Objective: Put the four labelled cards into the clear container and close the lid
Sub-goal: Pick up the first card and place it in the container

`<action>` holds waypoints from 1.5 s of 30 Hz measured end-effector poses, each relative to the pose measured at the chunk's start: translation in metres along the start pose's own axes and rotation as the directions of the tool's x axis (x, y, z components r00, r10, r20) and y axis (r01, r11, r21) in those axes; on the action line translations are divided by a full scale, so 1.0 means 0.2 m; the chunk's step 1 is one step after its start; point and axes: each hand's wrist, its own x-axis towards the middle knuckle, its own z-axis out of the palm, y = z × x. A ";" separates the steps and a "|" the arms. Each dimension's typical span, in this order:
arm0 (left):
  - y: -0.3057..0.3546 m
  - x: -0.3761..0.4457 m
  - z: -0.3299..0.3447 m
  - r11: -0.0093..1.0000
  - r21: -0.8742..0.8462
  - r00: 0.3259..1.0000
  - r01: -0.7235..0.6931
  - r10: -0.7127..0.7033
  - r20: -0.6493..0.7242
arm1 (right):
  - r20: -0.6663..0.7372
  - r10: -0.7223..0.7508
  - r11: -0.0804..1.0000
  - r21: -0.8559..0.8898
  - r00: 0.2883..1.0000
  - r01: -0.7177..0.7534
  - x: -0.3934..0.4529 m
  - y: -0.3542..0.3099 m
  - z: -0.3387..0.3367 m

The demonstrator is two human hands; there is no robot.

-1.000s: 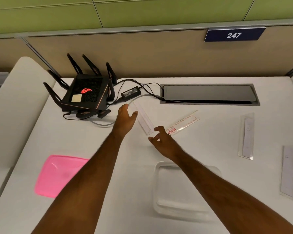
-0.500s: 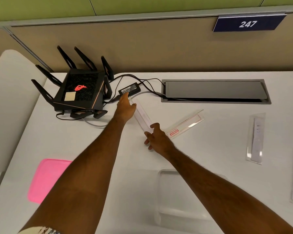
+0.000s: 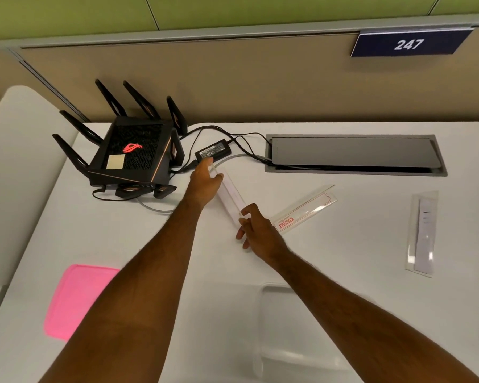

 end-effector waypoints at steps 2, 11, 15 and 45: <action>0.01 -0.02 -0.02 1.000 -0.014 1.000 -0.024 0.024 -0.014 | -0.013 -0.029 1.000 -0.007 0.999 0.029 -0.02 -0.01 -0.01; 0.09 -0.22 -0.08 0.993 0.001 0.990 -0.119 0.119 -0.076 | -0.134 -0.107 0.993 0.033 0.985 0.112 -0.20 -0.09 -0.11; 0.09 -0.35 -0.11 0.979 -0.007 0.975 -0.203 0.202 -0.089 | -0.172 -0.124 0.988 0.074 0.977 0.138 -0.31 -0.13 -0.18; 0.09 -1.11 -0.14 0.671 0.436 0.767 -0.600 0.637 0.076 | 0.176 0.127 0.682 0.699 0.976 -0.215 -0.93 0.06 -0.73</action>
